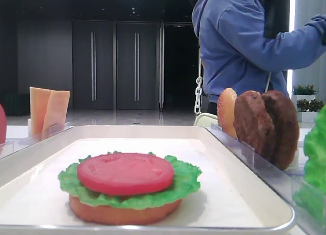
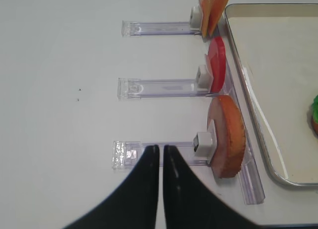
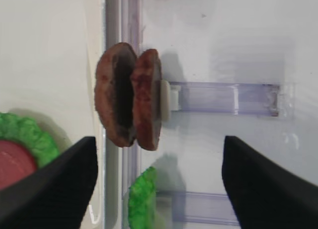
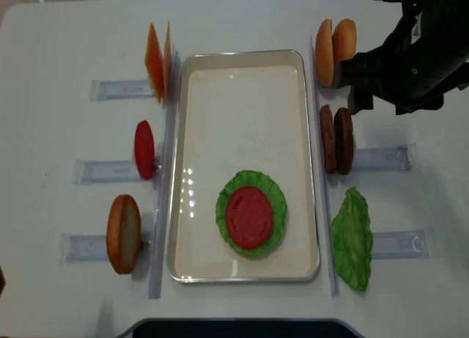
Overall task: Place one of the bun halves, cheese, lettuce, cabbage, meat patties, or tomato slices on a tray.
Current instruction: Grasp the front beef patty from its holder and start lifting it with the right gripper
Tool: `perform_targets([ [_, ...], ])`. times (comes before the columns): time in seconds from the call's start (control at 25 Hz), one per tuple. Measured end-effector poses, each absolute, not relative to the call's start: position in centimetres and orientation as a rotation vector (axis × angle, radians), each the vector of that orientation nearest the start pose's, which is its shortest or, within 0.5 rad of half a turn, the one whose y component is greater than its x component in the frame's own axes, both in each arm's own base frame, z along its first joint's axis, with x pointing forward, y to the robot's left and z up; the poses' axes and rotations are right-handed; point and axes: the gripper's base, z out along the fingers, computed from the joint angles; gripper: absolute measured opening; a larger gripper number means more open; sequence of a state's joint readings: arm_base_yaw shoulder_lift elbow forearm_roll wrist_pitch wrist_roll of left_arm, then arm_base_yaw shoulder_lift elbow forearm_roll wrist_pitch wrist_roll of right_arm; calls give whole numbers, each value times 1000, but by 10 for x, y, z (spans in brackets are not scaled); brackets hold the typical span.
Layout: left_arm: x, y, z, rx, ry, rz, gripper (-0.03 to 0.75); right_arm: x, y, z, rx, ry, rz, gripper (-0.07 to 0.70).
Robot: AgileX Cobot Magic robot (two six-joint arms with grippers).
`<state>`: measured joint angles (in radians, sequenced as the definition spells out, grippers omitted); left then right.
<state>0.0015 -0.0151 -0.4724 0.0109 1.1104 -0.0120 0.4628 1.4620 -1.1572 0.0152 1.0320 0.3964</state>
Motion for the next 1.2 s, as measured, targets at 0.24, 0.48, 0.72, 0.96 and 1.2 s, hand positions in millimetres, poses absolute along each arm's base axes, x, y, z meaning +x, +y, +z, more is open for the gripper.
perform_targets([
  [0.24, -6, 1, 266, -15, 2106, 7, 13, 253, 158, 290, -118, 2842, 236, 524],
  [0.48, -6, 1, 266, -15, 2106, 7, 13, 249, 183, 286, -158, 2857, 242, 524],
  [0.72, -6, 1, 266, -15, 2106, 7, 13, 247, 198, 276, -193, 2875, 231, 524],
  [0.96, -6, 1, 266, -15, 2106, 7, 13, 253, 203, 264, -200, 2896, 204, 524],
  [1.2, -6, 1, 266, -15, 2106, 7, 13, 258, 207, 253, -209, 2911, 173, 524],
])
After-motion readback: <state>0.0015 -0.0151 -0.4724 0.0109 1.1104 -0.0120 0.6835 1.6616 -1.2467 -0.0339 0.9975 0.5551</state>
